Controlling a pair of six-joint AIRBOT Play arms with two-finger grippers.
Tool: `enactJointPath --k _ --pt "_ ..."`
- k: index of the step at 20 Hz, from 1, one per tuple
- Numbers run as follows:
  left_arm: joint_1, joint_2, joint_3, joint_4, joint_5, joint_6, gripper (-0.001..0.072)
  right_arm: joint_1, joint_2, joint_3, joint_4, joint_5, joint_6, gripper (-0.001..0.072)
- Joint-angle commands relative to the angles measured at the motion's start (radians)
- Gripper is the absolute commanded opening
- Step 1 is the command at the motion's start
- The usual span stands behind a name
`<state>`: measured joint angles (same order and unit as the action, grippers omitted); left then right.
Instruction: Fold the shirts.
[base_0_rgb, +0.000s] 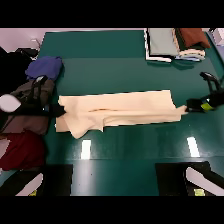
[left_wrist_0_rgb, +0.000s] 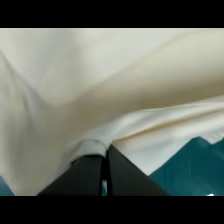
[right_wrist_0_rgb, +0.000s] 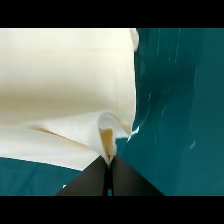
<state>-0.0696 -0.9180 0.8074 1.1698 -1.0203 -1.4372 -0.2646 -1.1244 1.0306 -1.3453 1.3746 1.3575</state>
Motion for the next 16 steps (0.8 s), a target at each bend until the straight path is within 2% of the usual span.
enactJointPath --k 1,6,7,8,9,10,11,13,14,16 --pt "0.001 -0.224 0.126 0.008 0.134 0.033 0.0024 0.078 -0.214 0.153 0.019 -0.068 0.038 0.0015" --pt "0.001 -0.387 0.261 -0.007 0.203 0.031 0.0027 0.104 -0.4 0.34 0.077 -0.064 0.046 0.0016" --pt "0.001 -0.391 0.269 -0.021 0.201 0.028 0.0189 0.1 -0.42 0.364 0.108 -0.067 0.035 0.0073" --pt "0.001 -0.391 0.28 -0.03 0.197 -0.004 0.0482 0.088 -0.435 0.385 0.151 -0.067 0.027 0.0319" --pt "0.001 -0.388 0.295 -0.029 0.177 -0.031 0.0556 0.071 -0.443 0.396 0.198 -0.064 0.008 0.0455" --pt "0.001 -0.386 0.312 -0.028 0.148 -0.029 0.0557 0.051 -0.445 0.397 0.249 -0.053 -0.039 0.0457" --pt "0.001 -0.386 0.33 -0.028 0.112 -0.029 0.0526 0.024 -0.445 0.396 0.277 -0.027 -0.067 0.0457" --pt "0.0 -0.386 0.344 -0.032 0.042 -0.028 0.0172 -0.043 -0.445 0.391 0.282 0.035 -0.092 0.0459" --pt "0.0 -0.386 0.344 -0.033 0.023 -0.028 0.0033 -0.079 -0.445 0.378 0.282 0.054 -0.098 0.0498" --pt "0.0 -0.386 0.344 -0.06 0.011 -0.028 0.0024 -0.165 -0.445 0.313 0.314 0.063 -0.106 0.0532"
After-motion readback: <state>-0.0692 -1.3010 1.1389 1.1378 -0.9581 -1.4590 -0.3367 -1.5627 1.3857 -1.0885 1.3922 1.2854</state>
